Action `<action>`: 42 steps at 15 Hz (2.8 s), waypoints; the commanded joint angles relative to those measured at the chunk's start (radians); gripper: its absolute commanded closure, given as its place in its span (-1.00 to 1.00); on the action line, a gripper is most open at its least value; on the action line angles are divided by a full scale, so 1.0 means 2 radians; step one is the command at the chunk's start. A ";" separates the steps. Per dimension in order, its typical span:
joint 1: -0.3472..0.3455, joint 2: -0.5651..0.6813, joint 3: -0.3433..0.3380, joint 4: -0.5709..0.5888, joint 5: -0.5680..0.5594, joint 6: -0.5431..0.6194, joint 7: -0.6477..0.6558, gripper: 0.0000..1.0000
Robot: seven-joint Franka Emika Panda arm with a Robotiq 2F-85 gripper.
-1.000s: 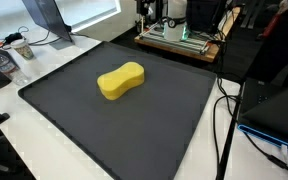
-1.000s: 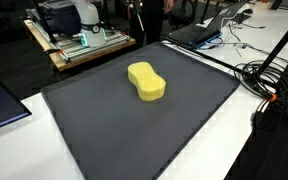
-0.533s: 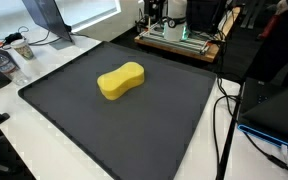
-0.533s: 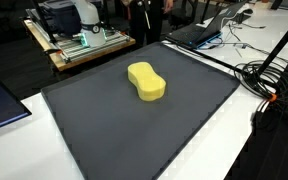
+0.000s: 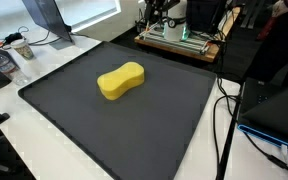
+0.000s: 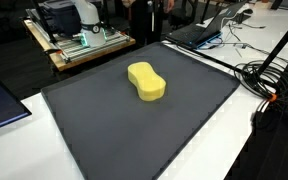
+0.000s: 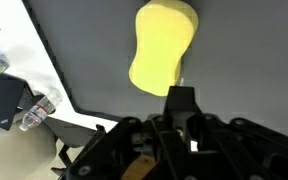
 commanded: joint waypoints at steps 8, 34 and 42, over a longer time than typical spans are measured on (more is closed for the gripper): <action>0.088 0.197 -0.099 0.132 -0.100 -0.098 0.041 0.92; 0.112 0.351 -0.262 0.105 -0.019 0.131 -0.011 0.92; 0.114 0.354 -0.278 0.085 0.058 0.170 -0.088 0.92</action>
